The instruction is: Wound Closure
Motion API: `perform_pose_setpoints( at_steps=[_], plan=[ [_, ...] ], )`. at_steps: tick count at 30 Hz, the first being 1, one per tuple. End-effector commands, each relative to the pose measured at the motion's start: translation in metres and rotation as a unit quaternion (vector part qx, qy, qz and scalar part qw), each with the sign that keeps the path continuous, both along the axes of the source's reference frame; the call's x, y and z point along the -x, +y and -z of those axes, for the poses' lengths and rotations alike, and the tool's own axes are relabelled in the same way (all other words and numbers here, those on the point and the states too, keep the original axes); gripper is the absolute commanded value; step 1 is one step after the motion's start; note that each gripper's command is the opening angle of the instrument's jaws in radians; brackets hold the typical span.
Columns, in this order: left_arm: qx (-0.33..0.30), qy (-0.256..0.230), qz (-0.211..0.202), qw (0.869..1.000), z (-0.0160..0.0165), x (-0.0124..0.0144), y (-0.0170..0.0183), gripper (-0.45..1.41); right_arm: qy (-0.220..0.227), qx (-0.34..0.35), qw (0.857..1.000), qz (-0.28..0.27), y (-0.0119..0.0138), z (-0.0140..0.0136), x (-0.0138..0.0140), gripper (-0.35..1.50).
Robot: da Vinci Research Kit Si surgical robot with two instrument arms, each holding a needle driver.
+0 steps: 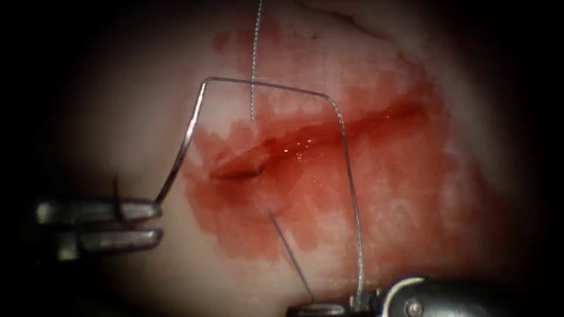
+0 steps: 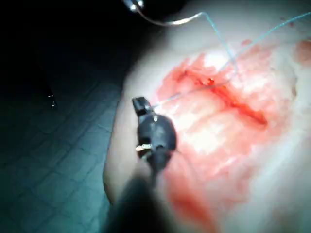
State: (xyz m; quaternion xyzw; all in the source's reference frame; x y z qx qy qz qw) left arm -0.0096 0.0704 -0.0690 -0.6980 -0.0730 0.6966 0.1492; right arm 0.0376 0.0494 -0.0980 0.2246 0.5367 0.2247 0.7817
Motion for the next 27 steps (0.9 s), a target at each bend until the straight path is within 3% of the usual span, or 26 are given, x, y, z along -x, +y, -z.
perform_pose_setpoints(
  at_steps=[1,6,9,11,12,14,17,21,27],
  plan=[
    [0.001,-0.001,-0.001,1.000,-0.0004,0.0006,0.0003,-0.35,0.007,-0.002,1.000,0.005,-0.0012,0.0011,-0.0010,-0.35],
    [0.001,0.000,-0.006,1.000,-0.0003,0.0008,0.0002,-0.35,0.014,-0.004,1.000,0.027,-0.0030,0.0045,-0.0025,-0.35],
    [0.001,0.000,-0.008,1.000,-0.0003,0.0007,0.0002,-0.35,0.030,0.058,0.997,0.039,-0.0018,0.0052,-0.0030,-0.35],
    [0.001,0.000,-0.008,1.000,-0.0003,0.0006,0.0002,-0.35,0.038,0.069,0.996,0.032,-0.0011,0.0050,-0.0028,0.22],
    [0.000,-0.001,-0.009,1.000,-0.0002,0.0004,0.0003,-0.35,0.041,0.091,0.994,0.036,-0.0001,0.0046,-0.0022,0.96],
    [-0.001,-0.004,-0.012,1.000,-0.0001,0.0000,0.0005,-0.35,0.041,0.123,0.991,0.042,0.0010,0.0040,-0.0015,1.26],
    [-0.004,0.000,-0.009,1.000,0.0002,-0.0009,0.0009,-0.35,0.026,0.180,0.982,0.044,0.0023,0.0028,0.0000,1.40],
    [-0.008,0.006,-0.005,1.000,0.0006,-0.0022,0.0015,-0.35,-0.005,0.209,0.977,0.029,0.0042,0.0010,0.0019,1.41],
    [-0.006,0.009,-0.002,1.000,0.0002,-0.0014,0.0012,-0.35,-0.027,0.233,0.972,0.003,0.0048,-0.0037,0.0009,1.41]
  ],
)
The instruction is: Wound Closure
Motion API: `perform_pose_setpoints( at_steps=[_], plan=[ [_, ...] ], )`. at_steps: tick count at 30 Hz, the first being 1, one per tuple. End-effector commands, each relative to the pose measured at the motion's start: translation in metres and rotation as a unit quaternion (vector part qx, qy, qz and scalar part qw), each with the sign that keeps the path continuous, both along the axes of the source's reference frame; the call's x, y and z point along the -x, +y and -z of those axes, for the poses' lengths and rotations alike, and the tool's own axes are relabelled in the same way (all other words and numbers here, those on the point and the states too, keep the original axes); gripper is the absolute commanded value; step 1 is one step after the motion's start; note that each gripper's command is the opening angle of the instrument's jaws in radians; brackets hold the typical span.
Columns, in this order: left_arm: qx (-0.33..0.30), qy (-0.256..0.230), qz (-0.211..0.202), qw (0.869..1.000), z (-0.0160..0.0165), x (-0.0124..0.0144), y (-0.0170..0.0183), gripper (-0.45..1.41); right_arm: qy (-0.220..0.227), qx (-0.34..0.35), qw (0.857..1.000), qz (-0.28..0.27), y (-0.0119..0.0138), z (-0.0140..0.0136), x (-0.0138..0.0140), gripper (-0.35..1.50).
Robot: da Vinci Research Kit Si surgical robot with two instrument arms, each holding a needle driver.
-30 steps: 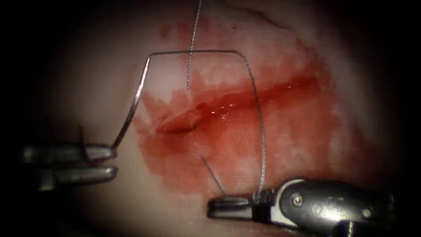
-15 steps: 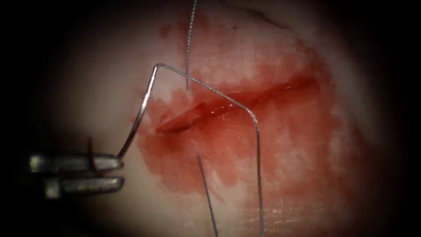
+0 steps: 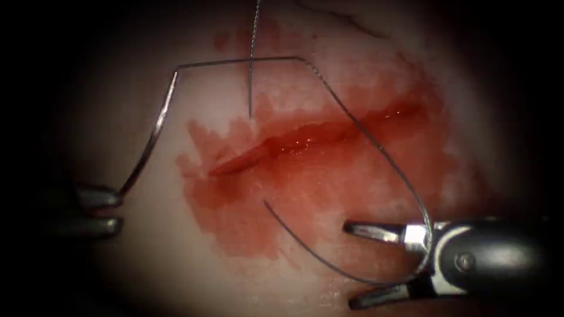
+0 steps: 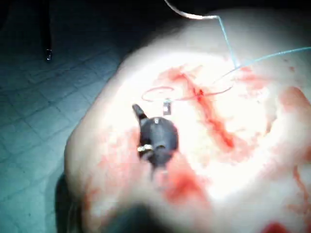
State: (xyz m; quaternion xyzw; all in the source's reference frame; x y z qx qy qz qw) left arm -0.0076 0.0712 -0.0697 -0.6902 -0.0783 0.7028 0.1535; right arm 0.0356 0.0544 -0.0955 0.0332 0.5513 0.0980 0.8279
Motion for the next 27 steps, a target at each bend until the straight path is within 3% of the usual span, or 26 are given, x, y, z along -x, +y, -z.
perform_pose_setpoints(
  at_steps=[1,6,13,19,20,21,27],
  plan=[
    [0.002,0.000,0.001,1.000,-0.0005,0.0007,0.0003,-0.35,0.001,0.004,1.000,0.001,-0.0004,-0.0019,-0.0014,1.41],
    [0.002,0.000,0.001,1.000,-0.0006,0.0008,0.0003,-0.35,0.000,0.017,1.000,-0.016,-0.0006,-0.0045,-0.0040,1.35],
    [0.003,0.001,0.002,1.000,-0.0007,0.0010,0.0002,-0.35,0.015,0.022,0.999,-0.040,0.0001,-0.0045,-0.0057,1.20],
    [0.006,-0.001,0.001,1.000,-0.0009,0.0018,-0.0002,-0.35,0.021,0.020,0.999,-0.037,0.0003,-0.0048,-0.0073,0.84],
    [0.006,-0.002,0.000,1.000,-0.0009,0.0019,-0.0003,-0.35,0.023,0.022,0.999,-0.033,0.0003,-0.0048,-0.0073,0.56],
    [0.006,-0.002,0.000,1.000,-0.0009,0.0019,-0.0003,-0.35,0.030,0.022,0.999,-0.027,0.0002,-0.0049,-0.0072,-0.35],
    [0.006,-0.003,-0.001,1.000,-0.0009,0.0020,-0.0004,-0.35,-0.001,-0.027,0.999,-0.026,-0.0002,-0.0047,-0.0055,-0.35]
  ],
)
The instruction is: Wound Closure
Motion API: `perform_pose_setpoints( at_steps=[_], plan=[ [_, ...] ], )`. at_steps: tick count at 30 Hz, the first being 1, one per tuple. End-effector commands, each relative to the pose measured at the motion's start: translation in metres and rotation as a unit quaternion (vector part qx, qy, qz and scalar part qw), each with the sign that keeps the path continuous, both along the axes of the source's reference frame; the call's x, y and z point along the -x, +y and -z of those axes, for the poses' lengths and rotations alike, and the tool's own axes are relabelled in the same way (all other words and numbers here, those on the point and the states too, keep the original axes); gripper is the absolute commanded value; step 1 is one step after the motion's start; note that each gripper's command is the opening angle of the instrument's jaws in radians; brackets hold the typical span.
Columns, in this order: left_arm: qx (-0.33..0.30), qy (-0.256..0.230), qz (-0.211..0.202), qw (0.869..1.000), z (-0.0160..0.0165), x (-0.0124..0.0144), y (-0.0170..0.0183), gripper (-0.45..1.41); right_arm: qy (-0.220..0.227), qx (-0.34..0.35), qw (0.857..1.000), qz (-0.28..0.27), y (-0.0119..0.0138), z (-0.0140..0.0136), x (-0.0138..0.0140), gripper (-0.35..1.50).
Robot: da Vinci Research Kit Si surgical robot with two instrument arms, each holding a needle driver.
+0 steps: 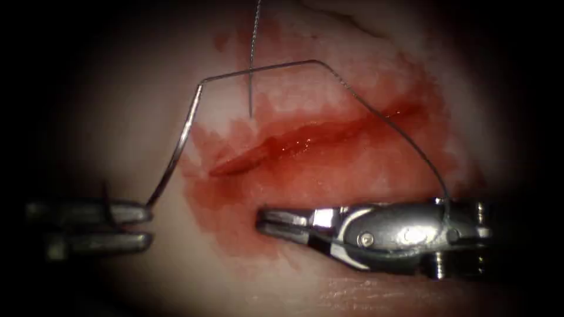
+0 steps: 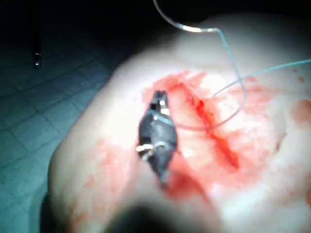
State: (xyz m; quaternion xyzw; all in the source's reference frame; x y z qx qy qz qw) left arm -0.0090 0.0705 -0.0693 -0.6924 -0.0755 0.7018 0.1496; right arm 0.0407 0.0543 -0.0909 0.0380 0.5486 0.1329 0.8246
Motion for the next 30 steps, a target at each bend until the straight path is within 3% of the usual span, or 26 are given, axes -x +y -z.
perform_pose_setpoints(
  at_steps=[1,9,17,19,24,28,29,30],
  plan=[
    [0.001,-0.001,0.000,1.000,-0.0005,0.0006,0.0003,-0.35,0.000,-0.004,1.000,0.002,-0.0002,-0.0001,-0.0001,-0.35],
    [0.003,-0.003,-0.007,1.000,-0.0005,0.0016,-0.0001,-0.35,0.001,-0.038,0.998,0.055,-0.0049,0.0038,0.0026,-0.35],
    [0.005,-0.003,-0.012,1.000,-0.0006,0.0022,-0.0004,-0.35,0.013,-0.058,0.993,0.101,-0.0065,0.0079,0.0048,-0.35],
    [0.005,-0.003,-0.012,1.000,-0.0006,0.0024,-0.0005,-0.35,0.003,-0.067,0.988,0.141,-0.0081,0.0096,0.0056,-0.35],
    [0.006,-0.006,-0.014,1.000,-0.0005,0.0029,-0.0006,-0.35,0.005,-0.084,0.981,0.176,-0.0105,0.0114,0.0079,-0.35],
    [0.006,-0.006,-0.015,1.000,-0.0005,0.0032,-0.0007,-0.35,-0.002,-0.084,0.981,0.175,-0.0105,0.0116,0.0099,-0.35],
    [0.006,-0.006,-0.015,1.000,-0.0005,0.0035,-0.0007,-0.35,-0.009,-0.068,0.986,0.152,-0.0097,0.0110,0.0109,0.12],
    [0.006,-0.006,-0.015,1.000,-0.0005,0.0036,-0.0008,-0.35,-0.025,-0.056,0.990,0.125,-0.0089,0.0107,0.0117,0.79]
  ],
)
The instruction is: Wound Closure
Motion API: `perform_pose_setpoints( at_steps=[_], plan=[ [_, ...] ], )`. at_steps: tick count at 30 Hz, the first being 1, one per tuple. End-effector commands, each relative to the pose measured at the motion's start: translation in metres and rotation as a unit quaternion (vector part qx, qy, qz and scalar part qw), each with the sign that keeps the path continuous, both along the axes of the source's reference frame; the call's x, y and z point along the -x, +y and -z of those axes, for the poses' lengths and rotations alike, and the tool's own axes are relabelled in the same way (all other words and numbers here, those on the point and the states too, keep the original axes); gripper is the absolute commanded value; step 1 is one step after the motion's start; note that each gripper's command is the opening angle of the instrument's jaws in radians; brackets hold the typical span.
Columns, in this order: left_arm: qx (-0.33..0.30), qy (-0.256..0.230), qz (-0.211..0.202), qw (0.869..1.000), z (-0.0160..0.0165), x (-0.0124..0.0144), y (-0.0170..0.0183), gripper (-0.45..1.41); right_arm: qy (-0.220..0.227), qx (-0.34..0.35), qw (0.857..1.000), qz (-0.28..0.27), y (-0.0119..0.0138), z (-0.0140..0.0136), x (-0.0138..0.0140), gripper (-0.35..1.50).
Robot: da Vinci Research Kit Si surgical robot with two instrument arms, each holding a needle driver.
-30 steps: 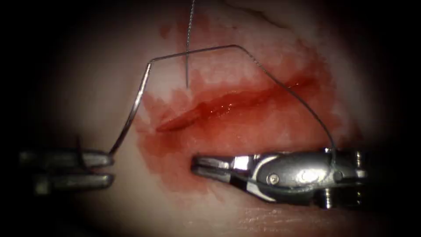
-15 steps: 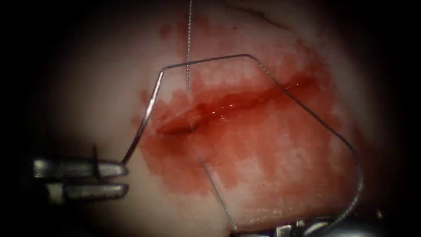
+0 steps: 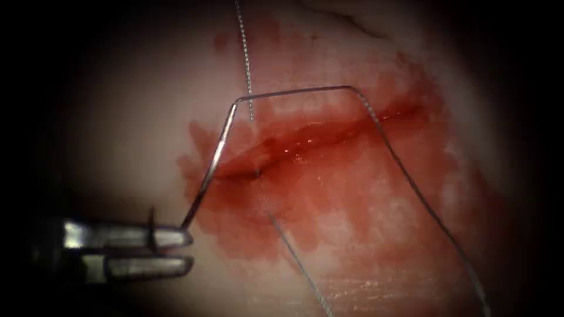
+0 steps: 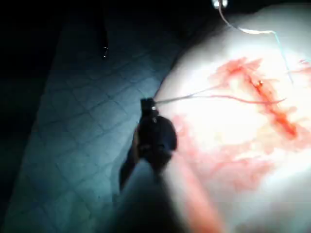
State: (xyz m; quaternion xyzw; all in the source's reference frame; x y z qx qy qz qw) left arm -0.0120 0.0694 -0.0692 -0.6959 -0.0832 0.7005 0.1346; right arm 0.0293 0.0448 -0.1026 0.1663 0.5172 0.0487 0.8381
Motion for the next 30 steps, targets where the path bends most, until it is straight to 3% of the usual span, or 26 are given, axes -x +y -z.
perform_pose_setpoints(
  at_steps=[1,3,4,8,10,13,17,18,20,21,24,27,28,30],
  plan=[
    [0.001,0.000,0.001,1.000,-0.0004,0.0007,0.0003,-0.35,-0.023,0.019,0.999,-0.029,0.0012,-0.0012,0.0008,1.00],
    [0.001,0.001,0.002,1.000,-0.0005,0.0010,0.0003,-0.35,-0.059,0.047,0.995,-0.062,0.0033,-0.0017,0.0030,1.20],
    [0.002,0.001,0.003,1.000,-0.0005,0.0014,0.0002,-0.35,-0.089,0.061,0.991,-0.083,0.0058,-0.0019,0.0056,1.25],
    [0.004,0.004,0.006,1.000,-0.0008,0.0023,-0.0001,-0.35,-0.157,0.094,0.975,-0.126,0.0109,-0.0012,0.0102,1.28],
    [0.007,0.005,0.008,1.000,-0.0013,0.0034,-0.0004,-0.35,-0.206,0.111,0.959,-0.159,0.0146,-0.0005,0.0131,1.35],
    [0.010,0.008,0.004,1.000,-0.0019,0.0040,-0.0006,-0.35,-0.235,0.129,0.949,-0.165,0.0176,0.0001,0.0156,1.33],
    [0.011,0.008,0.002,1.000,-0.0022,0.0038,-0.0006,-0.35,-0.220,0.124,0.945,-0.206,0.0193,0.0009,0.0167,1.33],
    [0.011,0.009,0.003,1.000,-0.0022,0.0039,-0.0006,-0.35,-0.216,0.121,0.944,-0.216,0.0195,0.0013,0.0166,1.32],
    [0.012,0.010,0.004,1.000,-0.0025,0.0040,-0.0006,-0.35,-0.166,0.096,0.955,-0.228,0.0198,0.0022,0.0156,1.30],
    [0.013,0.011,0.005,1.000,-0.0028,0.0041,-0.0007,-0.35,-0.130,0.079,0.959,-0.241,0.0199,0.0031,0.0140,1.30],
    [0.014,0.015,0.003,1.000,-0.0032,0.0039,-0.0006,-0.35,-0.090,0.063,0.959,-0.262,0.0197,0.0042,0.0107,1.28],
    [0.012,0.018,0.003,1.000,-0.0036,0.0034,-0.0005,-0.35,-0.051,0.030,0.963,-0.265,0.0192,0.0046,0.0040,1.28],
    [0.011,0.018,0.002,1.000,-0.0036,0.0031,-0.0005,-0.35,-0.051,0.015,0.963,-0.263,0.0189,0.0043,0.0014,1.28],
    [0.010,0.017,0.002,1.000,-0.0034,0.0027,-0.0003,-0.35,-0.061,0.004,0.963,-0.261,0.0184,0.0036,-0.0011,1.27]
  ],
)
